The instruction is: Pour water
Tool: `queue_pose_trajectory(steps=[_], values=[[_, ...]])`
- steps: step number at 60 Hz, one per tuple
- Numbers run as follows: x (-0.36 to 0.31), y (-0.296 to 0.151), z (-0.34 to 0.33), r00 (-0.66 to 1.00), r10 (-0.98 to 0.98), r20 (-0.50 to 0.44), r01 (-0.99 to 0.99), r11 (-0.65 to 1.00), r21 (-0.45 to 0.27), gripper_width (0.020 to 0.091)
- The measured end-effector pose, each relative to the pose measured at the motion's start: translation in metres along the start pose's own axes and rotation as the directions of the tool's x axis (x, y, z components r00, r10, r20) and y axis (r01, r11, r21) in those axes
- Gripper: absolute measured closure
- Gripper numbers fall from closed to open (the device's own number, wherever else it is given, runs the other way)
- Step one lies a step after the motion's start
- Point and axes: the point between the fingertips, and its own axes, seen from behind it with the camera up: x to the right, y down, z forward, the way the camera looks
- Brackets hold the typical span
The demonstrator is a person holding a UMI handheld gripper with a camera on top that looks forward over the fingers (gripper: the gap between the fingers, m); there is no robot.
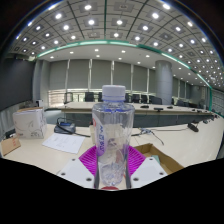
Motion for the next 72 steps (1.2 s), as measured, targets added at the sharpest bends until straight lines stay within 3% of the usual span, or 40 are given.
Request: queue_pose_trajectory(steps=[20, 25, 32, 36, 38, 41, 42, 44, 48, 72], values=[[-0.004, 0.113, 0.013, 0.999, 0.044, -0.007, -0.044, 0.989, -0.144, 0.0744], [-0.006, 0.113, 0.008, 1.000, 0.020, -0.010, -0.021, 0.995, -0.100, 0.0738], [-0.005, 0.113, 0.010, 0.999, 0.016, -0.031, -0.019, 0.995, -0.093, 0.0619], [-0.004, 0.118, 0.008, 0.999, 0.030, -0.039, -0.036, 0.990, -0.138, 0.0544], [-0.005, 0.123, 0.008, 0.999, 0.036, -0.038, -0.042, 0.986, -0.164, 0.0459], [-0.005, 0.124, 0.005, 0.998, 0.036, -0.043, -0.043, 0.982, -0.183, 0.0244], [-0.005, 0.123, 0.004, 0.998, 0.033, -0.046, -0.041, 0.982, -0.186, 0.0232], [-0.004, 0.121, 0.000, 0.998, 0.026, -0.058, -0.037, 0.981, -0.192, 0.0265], [-0.005, 0.116, -0.012, 0.997, 0.001, -0.080, -0.019, 0.976, -0.216, 0.0234], [-0.080, 0.074, -0.160, 0.989, 0.010, -0.145, -0.070, 0.909, -0.411, 0.0244]])
